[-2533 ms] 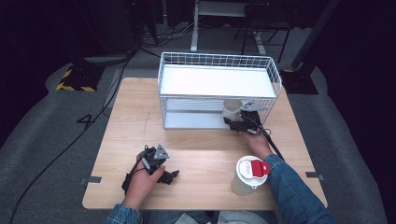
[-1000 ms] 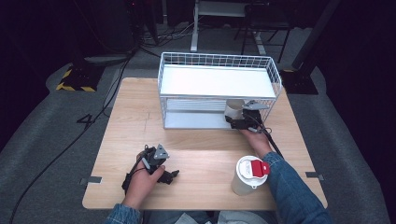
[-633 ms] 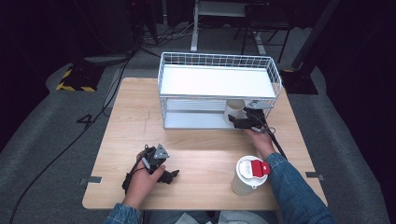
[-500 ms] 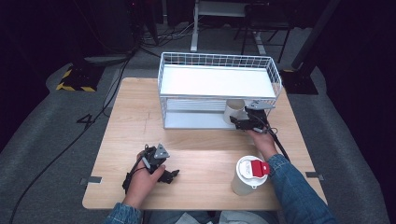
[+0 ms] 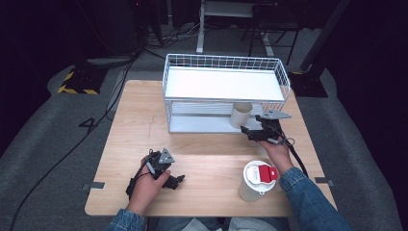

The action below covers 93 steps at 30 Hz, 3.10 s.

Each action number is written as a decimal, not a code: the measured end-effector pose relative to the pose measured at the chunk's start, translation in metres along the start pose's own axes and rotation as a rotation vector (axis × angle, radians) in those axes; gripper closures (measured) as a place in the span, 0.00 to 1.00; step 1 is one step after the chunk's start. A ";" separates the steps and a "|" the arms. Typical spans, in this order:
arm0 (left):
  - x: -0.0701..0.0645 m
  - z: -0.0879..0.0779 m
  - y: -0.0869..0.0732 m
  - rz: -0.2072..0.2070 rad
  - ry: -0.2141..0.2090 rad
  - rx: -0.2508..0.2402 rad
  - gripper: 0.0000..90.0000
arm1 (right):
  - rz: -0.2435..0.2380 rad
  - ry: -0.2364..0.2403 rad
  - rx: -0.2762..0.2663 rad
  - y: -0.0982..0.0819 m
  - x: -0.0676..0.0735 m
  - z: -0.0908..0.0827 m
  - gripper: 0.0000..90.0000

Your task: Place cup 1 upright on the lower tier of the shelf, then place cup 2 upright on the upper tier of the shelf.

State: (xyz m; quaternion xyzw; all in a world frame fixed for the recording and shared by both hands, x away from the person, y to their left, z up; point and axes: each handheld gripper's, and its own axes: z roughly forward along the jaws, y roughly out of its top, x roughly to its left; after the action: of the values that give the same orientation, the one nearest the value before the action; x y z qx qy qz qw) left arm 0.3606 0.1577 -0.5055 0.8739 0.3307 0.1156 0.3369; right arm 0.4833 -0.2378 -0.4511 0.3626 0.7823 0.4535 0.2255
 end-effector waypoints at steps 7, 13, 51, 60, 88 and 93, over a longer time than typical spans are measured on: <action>0.000 0.000 0.000 0.000 0.000 0.000 0.00 | -0.006 -0.007 -0.029 0.000 0.004 -0.025 0.16; 0.000 0.000 0.000 0.000 -0.001 0.000 0.00 | 0.002 0.018 0.010 -0.003 0.006 -0.051 0.17; 0.000 0.000 0.000 0.000 -0.005 0.001 0.00 | 0.065 -0.012 0.035 -0.054 0.009 -0.164 0.18; 0.000 0.000 0.000 0.000 -0.004 0.001 0.00 | 0.057 -0.003 0.069 -0.063 0.023 -0.181 0.18; 0.001 0.000 0.001 0.002 -0.004 0.002 0.00 | -0.035 0.164 0.060 -0.081 0.095 -0.203 0.16; 0.001 0.000 0.000 0.002 -0.004 0.002 0.00 | -0.054 0.199 0.057 -0.084 0.101 -0.197 0.16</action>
State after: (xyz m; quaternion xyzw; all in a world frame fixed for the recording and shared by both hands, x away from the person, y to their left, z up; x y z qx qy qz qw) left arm 0.3613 0.1577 -0.5054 0.8747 0.3295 0.1139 0.3366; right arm 0.2545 -0.2943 -0.4307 0.3010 0.8228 0.4587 0.1485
